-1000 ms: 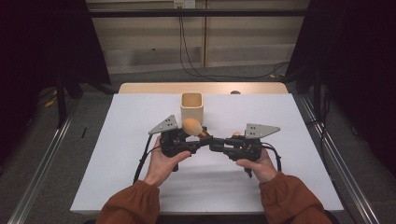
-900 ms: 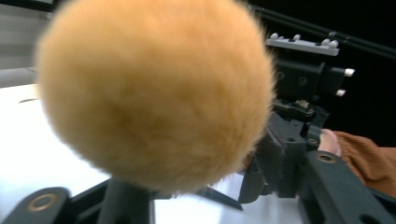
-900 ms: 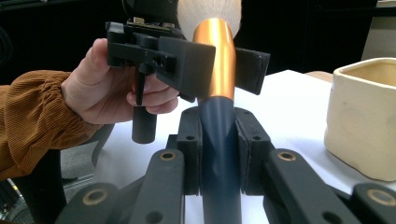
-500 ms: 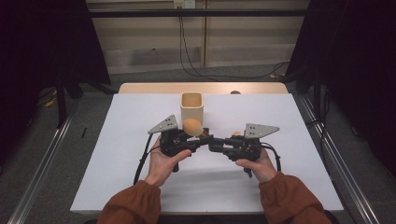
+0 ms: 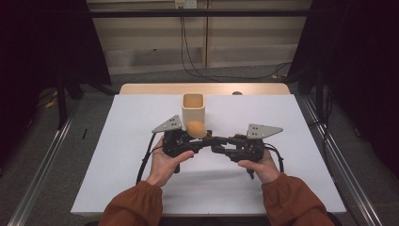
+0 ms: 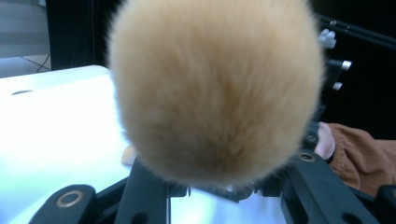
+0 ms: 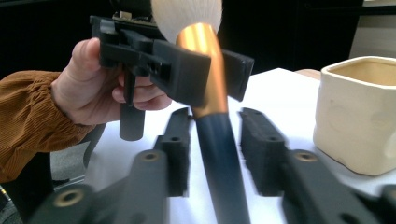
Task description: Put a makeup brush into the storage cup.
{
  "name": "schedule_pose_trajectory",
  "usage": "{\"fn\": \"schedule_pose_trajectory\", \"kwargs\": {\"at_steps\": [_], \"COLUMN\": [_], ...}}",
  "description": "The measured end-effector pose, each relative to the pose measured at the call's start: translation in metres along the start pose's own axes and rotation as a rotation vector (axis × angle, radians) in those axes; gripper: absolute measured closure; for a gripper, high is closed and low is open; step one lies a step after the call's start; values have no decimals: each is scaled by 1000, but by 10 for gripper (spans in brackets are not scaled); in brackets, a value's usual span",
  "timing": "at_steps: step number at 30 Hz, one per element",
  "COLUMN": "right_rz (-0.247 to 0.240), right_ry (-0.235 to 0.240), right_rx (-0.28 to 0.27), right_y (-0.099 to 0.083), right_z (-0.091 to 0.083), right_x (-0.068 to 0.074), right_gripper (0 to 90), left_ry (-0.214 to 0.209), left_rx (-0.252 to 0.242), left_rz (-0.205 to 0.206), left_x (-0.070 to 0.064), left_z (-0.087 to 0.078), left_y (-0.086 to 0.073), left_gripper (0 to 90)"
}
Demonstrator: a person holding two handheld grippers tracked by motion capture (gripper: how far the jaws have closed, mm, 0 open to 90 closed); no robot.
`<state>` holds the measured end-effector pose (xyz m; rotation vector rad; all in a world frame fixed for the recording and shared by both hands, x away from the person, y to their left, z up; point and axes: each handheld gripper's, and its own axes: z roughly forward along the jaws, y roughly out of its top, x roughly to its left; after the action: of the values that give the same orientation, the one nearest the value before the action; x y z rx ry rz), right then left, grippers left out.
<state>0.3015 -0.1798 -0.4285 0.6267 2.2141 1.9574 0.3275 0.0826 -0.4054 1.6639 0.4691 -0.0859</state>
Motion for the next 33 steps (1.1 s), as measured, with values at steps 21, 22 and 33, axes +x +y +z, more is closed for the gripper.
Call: {"fn": "schedule_pose_trajectory", "kwargs": {"at_steps": [21, 22, 33], "right_rz": [32, 26, 14], "right_ry": [-72, -73, -154], "right_rx": [56, 61, 69], "right_y": [1, 1, 1], "right_z": [-2, -2, -11], "right_x": [0, 0, 2], "right_gripper": [168, 166, 2], "left_ry": [41, 46, 55], "left_rx": [38, 43, 97], "left_rz": [8, 10, 24], "left_x": [4, 3, 4], "left_z": [-11, -11, -16], "left_y": [7, 8, 19], "left_gripper": [649, 649, 651]}}
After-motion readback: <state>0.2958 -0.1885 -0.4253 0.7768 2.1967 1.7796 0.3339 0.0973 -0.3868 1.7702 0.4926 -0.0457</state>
